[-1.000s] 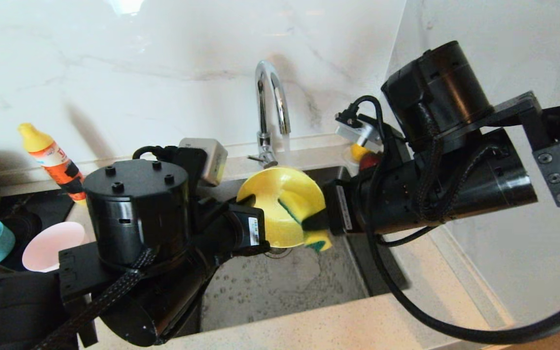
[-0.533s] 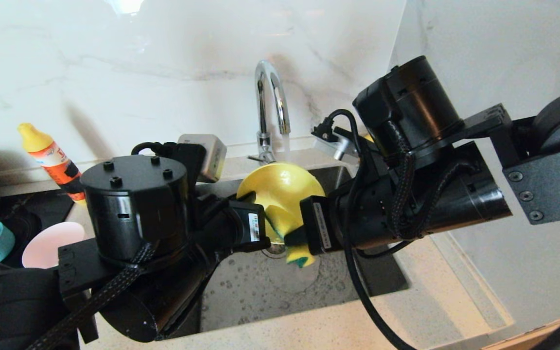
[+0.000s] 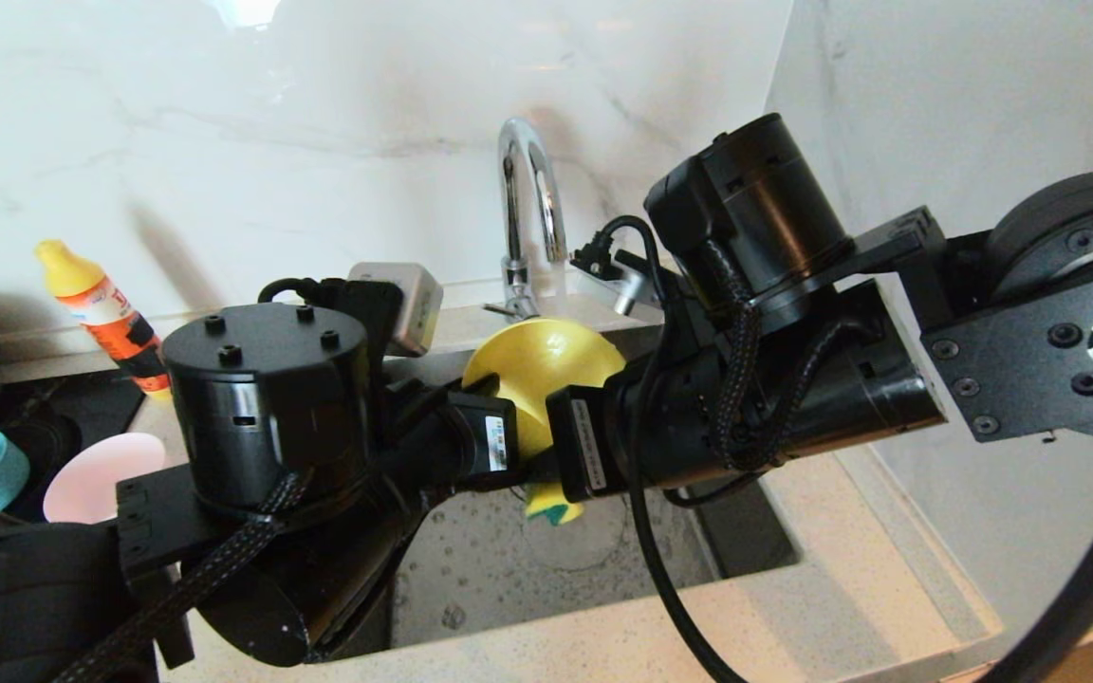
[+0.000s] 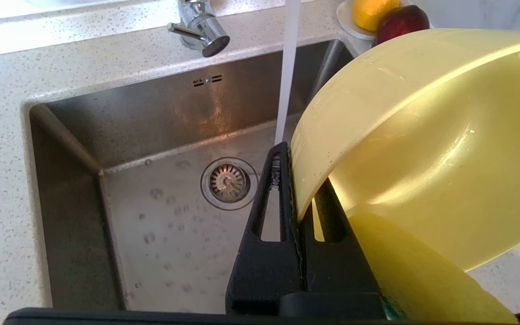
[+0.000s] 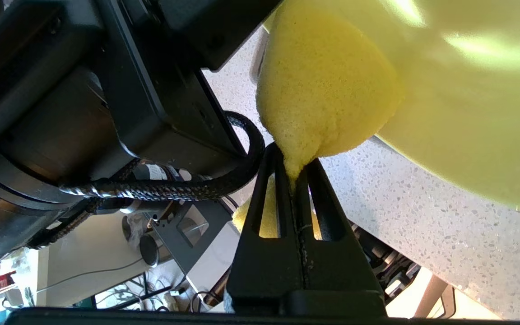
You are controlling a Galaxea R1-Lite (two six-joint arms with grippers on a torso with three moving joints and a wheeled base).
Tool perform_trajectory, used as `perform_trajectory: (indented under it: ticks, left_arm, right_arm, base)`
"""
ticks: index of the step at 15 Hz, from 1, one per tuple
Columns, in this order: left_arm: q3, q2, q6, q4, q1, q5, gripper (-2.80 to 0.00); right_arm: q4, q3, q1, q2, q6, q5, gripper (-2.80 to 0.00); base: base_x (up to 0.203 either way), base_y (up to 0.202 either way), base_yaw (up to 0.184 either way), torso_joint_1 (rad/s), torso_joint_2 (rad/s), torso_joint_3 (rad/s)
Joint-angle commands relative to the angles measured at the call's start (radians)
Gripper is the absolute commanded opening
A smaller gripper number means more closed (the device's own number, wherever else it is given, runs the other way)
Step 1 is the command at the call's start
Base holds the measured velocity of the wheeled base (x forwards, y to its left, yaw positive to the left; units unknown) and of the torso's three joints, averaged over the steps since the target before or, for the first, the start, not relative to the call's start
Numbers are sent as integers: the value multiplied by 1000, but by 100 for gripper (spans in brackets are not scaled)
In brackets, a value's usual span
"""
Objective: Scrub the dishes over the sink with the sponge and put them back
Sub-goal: Wipe the bowl
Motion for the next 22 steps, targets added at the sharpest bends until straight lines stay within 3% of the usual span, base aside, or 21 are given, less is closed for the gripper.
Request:
perform_trajectory:
  ticks: [1,11,22]
  left_arm:
    - [-1,3,-1,-4,2,4,-280]
    - [-15,0,-1,-4,8,5,-280]
    - [17,10,5,-1,6,-1,-280]
  right_arm:
    - [7,19,1,-7,10,-1,-280]
    - [7,89,-91,-113,14,-8,-280]
    - [10,-70,-107,-82,6,-8,-280]
  base:
    - [0,0,0,0,0,0]
    - [0,0,0,0,0,0]
    - [0,0,0,0,0,0]
